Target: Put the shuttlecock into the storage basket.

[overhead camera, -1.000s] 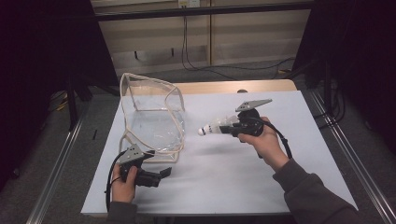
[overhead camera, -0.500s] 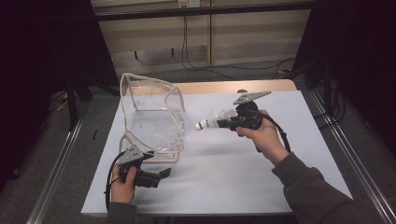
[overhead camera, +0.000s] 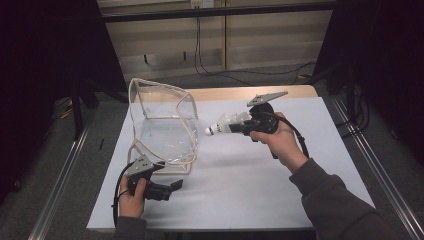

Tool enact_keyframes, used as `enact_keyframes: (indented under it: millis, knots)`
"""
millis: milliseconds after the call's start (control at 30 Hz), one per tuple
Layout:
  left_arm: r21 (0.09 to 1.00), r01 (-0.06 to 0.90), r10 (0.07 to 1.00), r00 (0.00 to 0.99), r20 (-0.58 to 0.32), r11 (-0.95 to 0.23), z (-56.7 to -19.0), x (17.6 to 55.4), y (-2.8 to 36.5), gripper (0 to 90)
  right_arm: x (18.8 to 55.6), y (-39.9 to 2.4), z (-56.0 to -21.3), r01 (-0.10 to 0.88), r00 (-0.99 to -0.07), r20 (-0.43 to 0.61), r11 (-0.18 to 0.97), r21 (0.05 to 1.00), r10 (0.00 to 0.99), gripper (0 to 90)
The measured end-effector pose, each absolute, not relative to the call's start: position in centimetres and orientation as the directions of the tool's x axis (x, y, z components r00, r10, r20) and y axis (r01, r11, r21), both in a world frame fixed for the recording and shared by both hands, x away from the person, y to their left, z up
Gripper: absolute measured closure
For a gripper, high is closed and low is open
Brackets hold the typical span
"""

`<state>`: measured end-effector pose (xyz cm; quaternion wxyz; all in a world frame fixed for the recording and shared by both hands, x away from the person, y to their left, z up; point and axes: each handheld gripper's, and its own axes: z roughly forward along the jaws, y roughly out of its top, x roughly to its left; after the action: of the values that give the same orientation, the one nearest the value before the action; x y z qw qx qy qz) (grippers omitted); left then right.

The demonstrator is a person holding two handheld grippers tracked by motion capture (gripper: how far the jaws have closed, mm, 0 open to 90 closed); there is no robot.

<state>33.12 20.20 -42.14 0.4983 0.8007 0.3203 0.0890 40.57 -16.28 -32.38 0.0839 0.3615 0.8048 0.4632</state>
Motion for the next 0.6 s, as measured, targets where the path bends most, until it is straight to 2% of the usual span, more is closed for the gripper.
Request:
enact_keyframes:
  millis: [600]
  knots:
    - [0.851,0.429,0.603,0.778,-0.177,-0.303,-42.2,33.0,20.1,2.8,41.1,-15.8,-30.3,0.487,-0.733,0.184,0.316,0.814,0.654,88.0]
